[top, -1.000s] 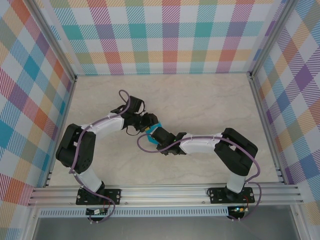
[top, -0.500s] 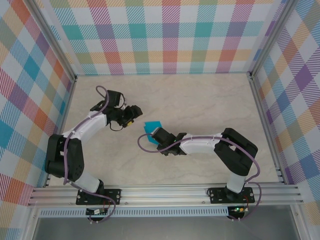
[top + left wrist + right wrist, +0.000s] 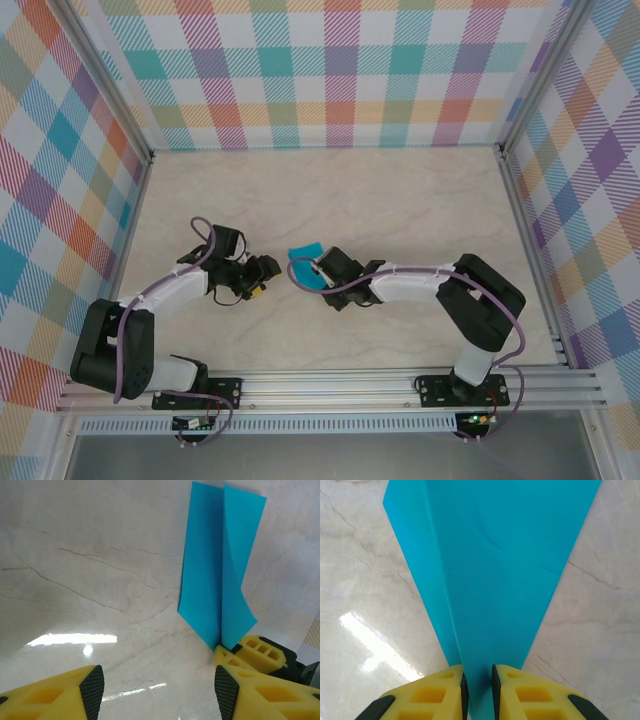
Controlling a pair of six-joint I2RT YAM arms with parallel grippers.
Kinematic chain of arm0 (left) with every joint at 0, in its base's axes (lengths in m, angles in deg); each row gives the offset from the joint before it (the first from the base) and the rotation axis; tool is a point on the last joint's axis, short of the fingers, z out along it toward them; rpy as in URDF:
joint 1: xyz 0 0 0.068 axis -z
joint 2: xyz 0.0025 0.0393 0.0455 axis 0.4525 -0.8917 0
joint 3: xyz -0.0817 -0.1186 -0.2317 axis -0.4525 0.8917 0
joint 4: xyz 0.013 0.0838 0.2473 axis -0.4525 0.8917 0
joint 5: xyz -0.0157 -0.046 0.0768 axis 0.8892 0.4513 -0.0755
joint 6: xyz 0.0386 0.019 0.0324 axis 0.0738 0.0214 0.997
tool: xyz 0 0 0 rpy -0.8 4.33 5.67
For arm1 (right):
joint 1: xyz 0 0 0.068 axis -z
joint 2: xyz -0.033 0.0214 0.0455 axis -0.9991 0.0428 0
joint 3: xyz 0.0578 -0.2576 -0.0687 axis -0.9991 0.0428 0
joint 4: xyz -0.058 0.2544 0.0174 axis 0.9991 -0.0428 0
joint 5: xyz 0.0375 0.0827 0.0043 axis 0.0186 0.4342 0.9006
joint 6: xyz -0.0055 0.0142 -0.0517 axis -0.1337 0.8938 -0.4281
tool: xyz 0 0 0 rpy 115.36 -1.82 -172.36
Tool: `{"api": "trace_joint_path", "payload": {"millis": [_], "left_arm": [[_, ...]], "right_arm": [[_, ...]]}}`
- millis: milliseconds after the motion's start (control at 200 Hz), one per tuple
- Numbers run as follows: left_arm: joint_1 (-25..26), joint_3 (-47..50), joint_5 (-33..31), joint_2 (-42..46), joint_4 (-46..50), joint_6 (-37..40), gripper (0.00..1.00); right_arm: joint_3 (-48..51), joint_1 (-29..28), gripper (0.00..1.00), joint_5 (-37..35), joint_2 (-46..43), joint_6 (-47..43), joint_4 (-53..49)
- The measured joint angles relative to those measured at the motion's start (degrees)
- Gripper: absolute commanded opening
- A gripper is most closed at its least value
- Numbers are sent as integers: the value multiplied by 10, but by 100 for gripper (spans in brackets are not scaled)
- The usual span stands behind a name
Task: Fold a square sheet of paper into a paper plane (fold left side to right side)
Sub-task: Fourth fold the wing at the center of the table.
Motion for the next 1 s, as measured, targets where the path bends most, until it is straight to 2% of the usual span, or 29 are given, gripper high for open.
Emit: {"api": "trace_joint_path", "payload": {"millis": [230, 415, 690, 1000], "left_arm": [[43, 0, 0, -2, -43, -18, 60], [71, -14, -2, -41, -65, -30, 59], [111, -77, -3, -118, -82, -34, 59], [120, -108, -6, -172, -96, -34, 58]], "right_arm": [[8, 41, 18, 85, -9, 16, 0], [8, 66, 18, 138, -9, 20, 0], [8, 80, 18, 180, -3, 26, 1], [5, 83, 17, 198, 9, 26, 0]]}}
